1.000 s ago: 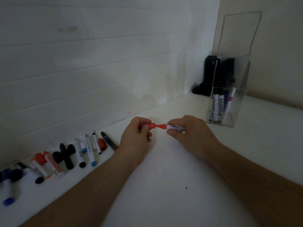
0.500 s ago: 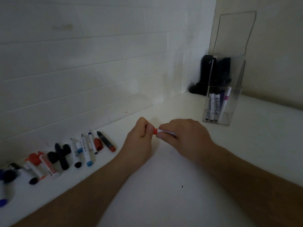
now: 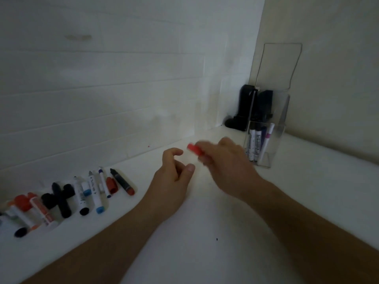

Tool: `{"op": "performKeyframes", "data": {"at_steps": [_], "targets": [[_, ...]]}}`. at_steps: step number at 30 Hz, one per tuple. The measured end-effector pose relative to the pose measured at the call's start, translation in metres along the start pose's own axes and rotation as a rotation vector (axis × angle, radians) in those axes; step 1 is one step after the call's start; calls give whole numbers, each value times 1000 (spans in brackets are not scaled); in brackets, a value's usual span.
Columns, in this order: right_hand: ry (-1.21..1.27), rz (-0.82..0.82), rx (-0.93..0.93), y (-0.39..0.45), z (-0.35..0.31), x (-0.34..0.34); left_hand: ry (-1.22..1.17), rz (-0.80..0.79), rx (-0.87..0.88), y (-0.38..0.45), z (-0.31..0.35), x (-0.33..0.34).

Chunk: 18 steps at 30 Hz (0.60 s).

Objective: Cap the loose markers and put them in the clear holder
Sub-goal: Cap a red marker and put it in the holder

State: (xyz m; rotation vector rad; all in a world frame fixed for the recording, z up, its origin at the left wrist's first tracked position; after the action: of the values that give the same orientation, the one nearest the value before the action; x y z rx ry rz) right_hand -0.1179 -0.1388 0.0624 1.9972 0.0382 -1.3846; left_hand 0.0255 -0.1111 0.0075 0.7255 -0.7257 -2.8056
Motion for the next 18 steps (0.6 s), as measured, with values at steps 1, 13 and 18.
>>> {"op": "performKeyframes", "data": {"at_steps": [1,13,18], "targets": [[136,72,104,6,9,-21,22,-27,5,-1,1,1],[78,274,363,32,130,-129,506,-322,492,-19,21,35],[-89,155,370,27,143,-103,523,-312,500,-20,20,36]]}}
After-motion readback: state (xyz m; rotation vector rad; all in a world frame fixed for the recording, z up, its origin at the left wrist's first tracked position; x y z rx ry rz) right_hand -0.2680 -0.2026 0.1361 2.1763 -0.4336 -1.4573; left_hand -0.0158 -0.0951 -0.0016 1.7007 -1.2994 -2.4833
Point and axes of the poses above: each hand's wrist, its own y-axis towards the middle knuckle, its own x-axis out of the palm, z = x × y, the point moved 6 cm from there along y, towards the middle knuckle, and after that the axes turned 8 degrees about x, right-handed, at the moved point
